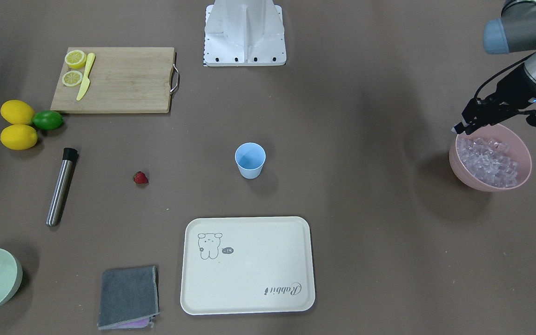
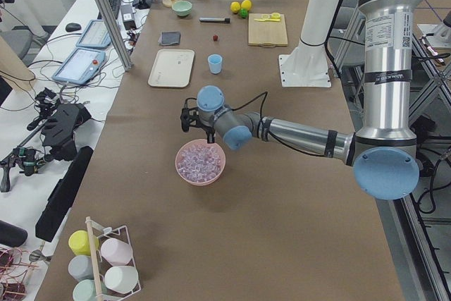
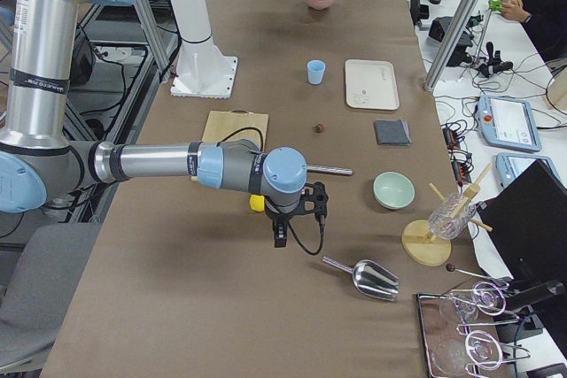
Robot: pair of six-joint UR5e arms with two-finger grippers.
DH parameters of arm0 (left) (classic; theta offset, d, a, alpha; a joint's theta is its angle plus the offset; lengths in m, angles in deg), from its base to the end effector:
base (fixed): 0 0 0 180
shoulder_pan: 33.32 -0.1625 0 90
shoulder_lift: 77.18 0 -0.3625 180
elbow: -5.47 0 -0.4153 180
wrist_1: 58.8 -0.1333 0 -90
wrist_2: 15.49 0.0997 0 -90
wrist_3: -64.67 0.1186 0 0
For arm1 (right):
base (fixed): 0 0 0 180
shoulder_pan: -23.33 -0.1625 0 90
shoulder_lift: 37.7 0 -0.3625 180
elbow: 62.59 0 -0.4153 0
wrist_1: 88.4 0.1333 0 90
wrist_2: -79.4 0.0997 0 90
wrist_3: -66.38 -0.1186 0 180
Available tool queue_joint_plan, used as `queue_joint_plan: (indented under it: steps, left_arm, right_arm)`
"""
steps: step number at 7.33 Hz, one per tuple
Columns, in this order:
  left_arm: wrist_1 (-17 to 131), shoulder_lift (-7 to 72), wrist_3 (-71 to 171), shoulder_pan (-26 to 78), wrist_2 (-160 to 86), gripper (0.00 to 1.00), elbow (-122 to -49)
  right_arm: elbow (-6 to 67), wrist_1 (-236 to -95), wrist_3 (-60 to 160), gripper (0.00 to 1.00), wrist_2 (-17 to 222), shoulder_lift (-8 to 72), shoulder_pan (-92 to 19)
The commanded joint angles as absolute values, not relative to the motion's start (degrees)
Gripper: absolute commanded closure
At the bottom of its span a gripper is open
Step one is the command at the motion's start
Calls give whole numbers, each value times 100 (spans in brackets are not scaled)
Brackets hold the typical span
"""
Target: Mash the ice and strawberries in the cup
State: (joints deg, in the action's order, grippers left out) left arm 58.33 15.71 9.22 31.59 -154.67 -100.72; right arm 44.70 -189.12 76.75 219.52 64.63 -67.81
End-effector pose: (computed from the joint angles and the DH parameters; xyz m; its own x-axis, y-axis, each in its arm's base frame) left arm 0.1877 -0.5036 0.3705 0.4461 -0.0784 -0.8916 0.1304 0.9912 -0.0219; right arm 0.0508 -0.4270 0.5664 0.6326 -0.0908 0.7691 0.0956 0.9947 0.0387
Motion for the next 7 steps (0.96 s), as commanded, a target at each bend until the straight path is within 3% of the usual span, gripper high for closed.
queue_joint_plan:
  steps: [1,4,7]
  left_arm:
    - [5195,2536,430,2884,-15480,100,-10290]
    - [5177,4045,-886,1262,-14220,100,-9879]
    - [5238,5163,-1144,309,-13101,100,-8939]
  right_arm:
    - [4463,-18912,7675,0,21958,6460,-6781]
    - [4437,-18799,7675,0,21958,6451,-6773]
    - [4437,-18701,7675,0,21967,6478,-6773]
